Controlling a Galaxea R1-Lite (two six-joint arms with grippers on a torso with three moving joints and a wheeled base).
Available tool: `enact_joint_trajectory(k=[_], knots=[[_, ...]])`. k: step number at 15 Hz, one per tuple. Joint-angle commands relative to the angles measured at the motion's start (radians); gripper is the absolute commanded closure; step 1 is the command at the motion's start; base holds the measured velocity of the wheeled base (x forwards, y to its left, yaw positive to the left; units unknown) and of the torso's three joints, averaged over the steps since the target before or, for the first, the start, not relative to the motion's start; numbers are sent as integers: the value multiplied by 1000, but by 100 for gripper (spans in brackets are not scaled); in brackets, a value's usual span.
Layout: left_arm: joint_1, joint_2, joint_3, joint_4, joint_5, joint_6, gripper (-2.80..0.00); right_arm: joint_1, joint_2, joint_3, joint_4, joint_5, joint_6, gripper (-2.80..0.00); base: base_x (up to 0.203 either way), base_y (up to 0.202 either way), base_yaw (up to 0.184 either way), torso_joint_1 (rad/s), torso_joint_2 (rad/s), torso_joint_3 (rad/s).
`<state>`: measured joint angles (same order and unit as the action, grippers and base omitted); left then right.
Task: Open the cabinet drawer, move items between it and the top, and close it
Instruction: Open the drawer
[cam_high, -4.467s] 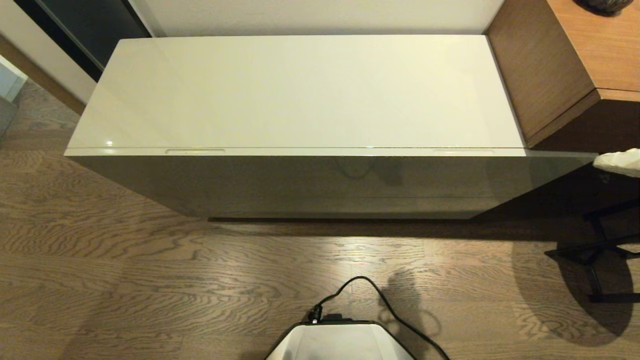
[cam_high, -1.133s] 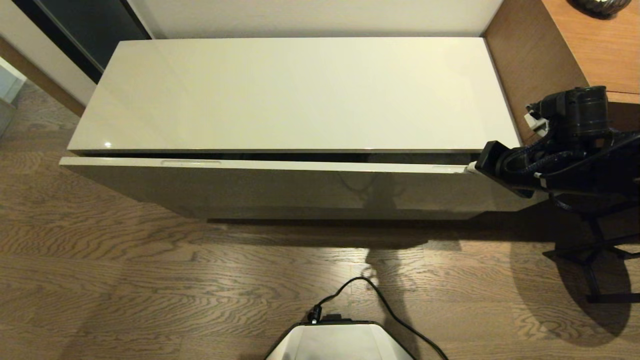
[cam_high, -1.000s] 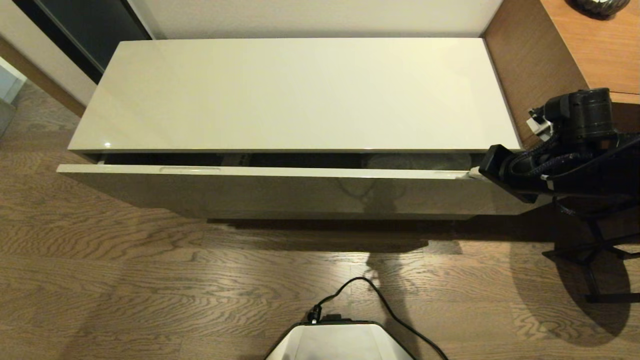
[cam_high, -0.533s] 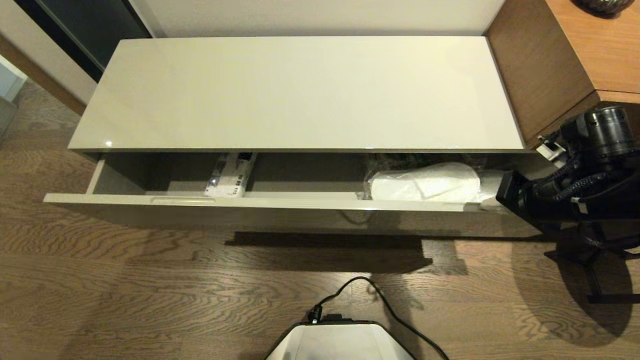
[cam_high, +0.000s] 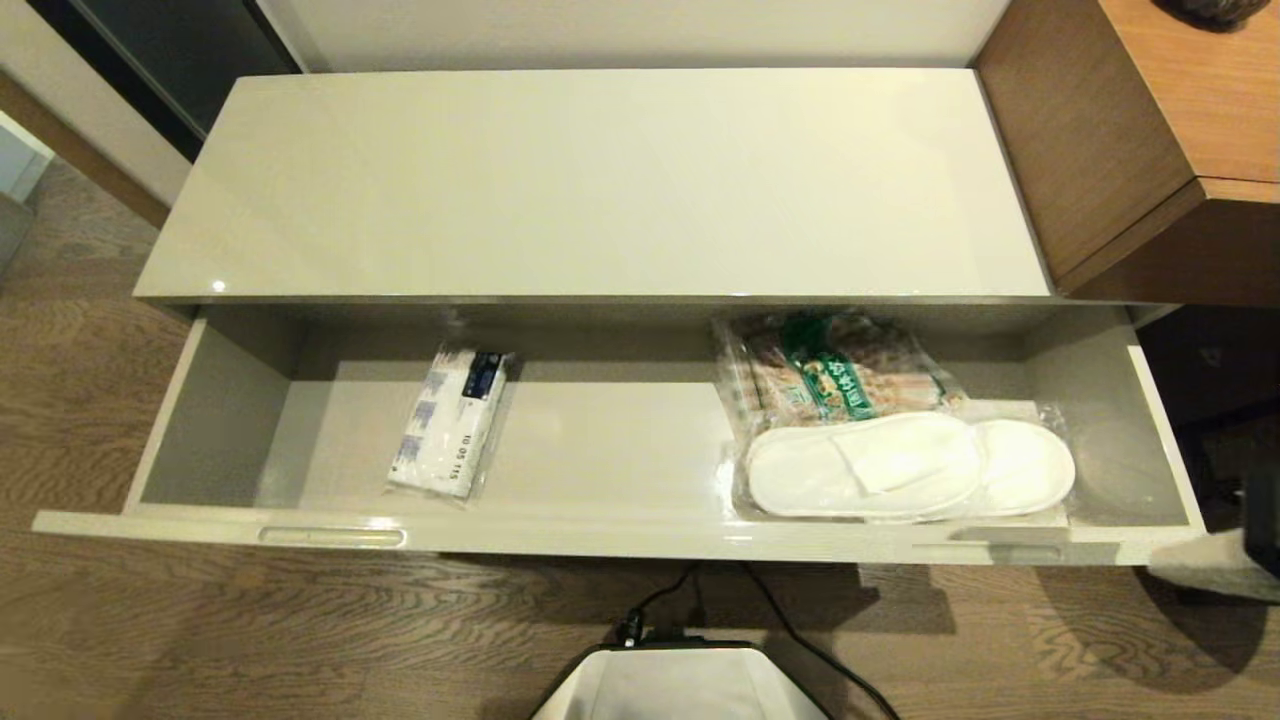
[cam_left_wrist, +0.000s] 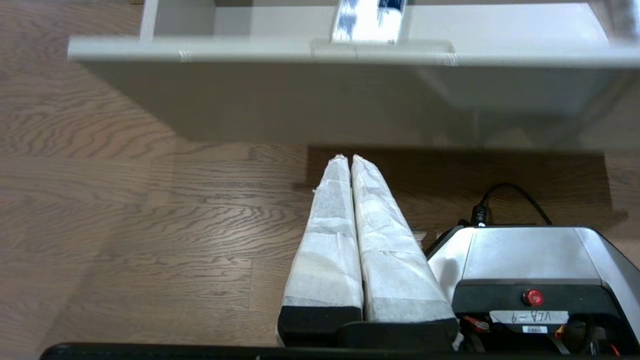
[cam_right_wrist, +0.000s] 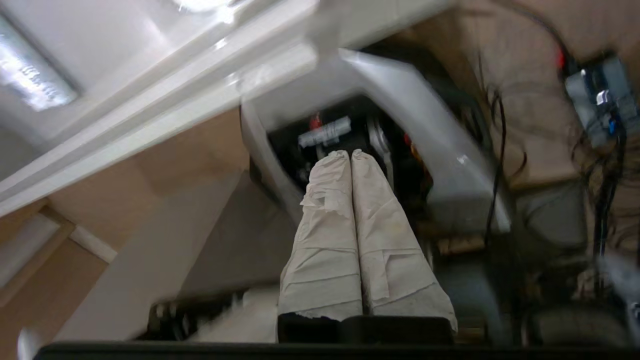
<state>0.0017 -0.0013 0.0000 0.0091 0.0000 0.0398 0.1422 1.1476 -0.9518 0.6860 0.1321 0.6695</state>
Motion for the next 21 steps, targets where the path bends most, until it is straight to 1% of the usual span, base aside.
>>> enact_joint_trajectory(k=[1, 2, 3, 5, 11, 17, 19, 21], knots=[[0, 1, 0, 0, 0, 0, 0, 0, -280, 8, 154, -3, 42, 0, 0, 0, 0, 0, 0, 0], [0, 1, 0, 0, 0, 0, 0, 0, -340, -13, 247, -5, 77, 0, 0, 0, 0, 0, 0, 0], [0, 1, 0, 0, 0, 0, 0, -1, -366, -36, 306, -6, 110, 0, 0, 0, 0, 0, 0, 0], [0, 1, 0, 0, 0, 0, 0, 0, -355, -48, 284, -7, 127, 0, 0, 0, 0, 0, 0, 0], [0, 1, 0, 0, 0, 0, 0, 0, -322, -33, 229, -2, 123, 0, 0, 0, 0, 0, 0, 0], [0, 1, 0, 0, 0, 0, 0, 0, -309, -23, 213, 2, 94, 0, 0, 0, 0, 0, 0, 0], [0, 1, 0, 0, 0, 0, 0, 1, -293, -18, 185, 3, 93, 0, 0, 0, 0, 0, 0, 0], [0, 1, 0, 0, 0, 0, 0, 0, -281, -16, 180, 5, 71, 0, 0, 0, 0, 0, 0, 0]])
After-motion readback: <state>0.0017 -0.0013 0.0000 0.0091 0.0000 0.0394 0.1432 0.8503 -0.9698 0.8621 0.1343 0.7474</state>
